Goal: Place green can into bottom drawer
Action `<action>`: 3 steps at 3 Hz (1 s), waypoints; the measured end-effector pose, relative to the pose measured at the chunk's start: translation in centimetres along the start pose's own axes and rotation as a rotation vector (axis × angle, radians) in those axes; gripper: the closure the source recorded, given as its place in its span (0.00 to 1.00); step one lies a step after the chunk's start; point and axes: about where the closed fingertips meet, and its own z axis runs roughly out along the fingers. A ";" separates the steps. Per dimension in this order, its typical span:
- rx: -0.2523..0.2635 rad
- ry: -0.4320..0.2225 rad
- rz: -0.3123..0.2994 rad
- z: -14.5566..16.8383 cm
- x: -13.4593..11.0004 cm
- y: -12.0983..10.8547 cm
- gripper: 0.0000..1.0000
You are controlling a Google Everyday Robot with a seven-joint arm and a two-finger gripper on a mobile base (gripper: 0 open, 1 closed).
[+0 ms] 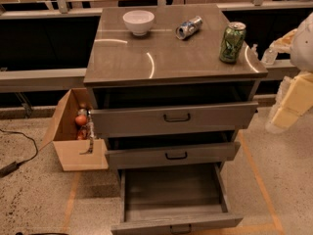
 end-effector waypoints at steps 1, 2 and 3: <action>0.044 -0.149 0.158 2.0 3.3 -0.8 0.00; 0.137 -0.331 0.270 3.5 4.7 -4.6 0.00; 0.240 -0.516 0.347 4.9 4.7 -9.7 0.00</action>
Offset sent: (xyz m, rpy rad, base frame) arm 0.1377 -0.1083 0.0045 0.5947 -0.5980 -0.3619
